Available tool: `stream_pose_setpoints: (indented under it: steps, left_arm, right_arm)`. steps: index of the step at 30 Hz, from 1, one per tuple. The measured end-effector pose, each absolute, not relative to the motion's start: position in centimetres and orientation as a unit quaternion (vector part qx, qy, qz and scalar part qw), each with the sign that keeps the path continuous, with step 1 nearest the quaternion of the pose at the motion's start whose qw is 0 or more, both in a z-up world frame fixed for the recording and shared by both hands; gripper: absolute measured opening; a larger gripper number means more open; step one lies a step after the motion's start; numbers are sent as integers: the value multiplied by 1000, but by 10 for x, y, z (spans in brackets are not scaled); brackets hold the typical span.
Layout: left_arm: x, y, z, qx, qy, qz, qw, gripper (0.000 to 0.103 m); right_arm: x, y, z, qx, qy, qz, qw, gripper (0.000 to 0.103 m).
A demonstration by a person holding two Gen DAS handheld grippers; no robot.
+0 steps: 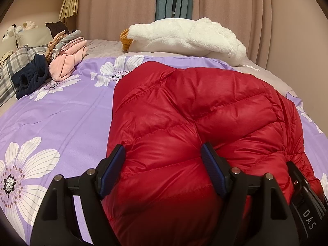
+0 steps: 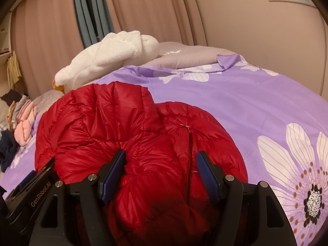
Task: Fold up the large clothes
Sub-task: 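Grasp the red jacket bundle with both grippers and lift it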
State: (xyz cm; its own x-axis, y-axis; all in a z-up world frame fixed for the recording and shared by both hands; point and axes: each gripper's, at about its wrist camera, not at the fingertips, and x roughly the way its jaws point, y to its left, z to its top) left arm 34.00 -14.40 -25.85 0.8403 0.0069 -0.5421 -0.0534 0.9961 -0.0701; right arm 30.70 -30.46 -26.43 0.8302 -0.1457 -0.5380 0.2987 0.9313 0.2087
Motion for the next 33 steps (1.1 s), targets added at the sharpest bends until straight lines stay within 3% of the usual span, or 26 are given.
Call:
stream_pose_setpoints:
  steps: [7, 11, 14, 18, 26, 29, 31, 33]
  left_arm:
    - [340, -144, -260, -43, 281, 16, 958, 78]
    - [339, -144, -258, -41, 290, 30, 956, 84]
    - [338, -133, -249, -46, 327, 13, 944, 88]
    - [324, -95, -235, -116, 379, -53, 917, 88]
    - [290, -40, -202, -209, 394, -87, 891, 89]
    - [283, -29, -198, -236, 402, -107, 878, 90]
    - [282, -22, -201, -253, 417, -125, 864, 94]
    - [284, -20, -208, -269, 436, -151, 846, 98]
  right_arm:
    - [308, -304, -265, 145, 267, -118, 946, 69]
    - [309, -302, -264, 141, 270, -123, 944, 70]
    - [307, -295, -258, 126, 290, -150, 937, 80]
    - [287, -306, -239, 173, 320, -127, 923, 83]
    - [245, -341, -209, 299, 339, -106, 886, 83]
    - [239, -336, -196, 288, 341, -83, 891, 84]
    - [243, -328, -191, 261, 355, -73, 895, 94]
    - [248, -318, -190, 240, 373, -50, 895, 96]
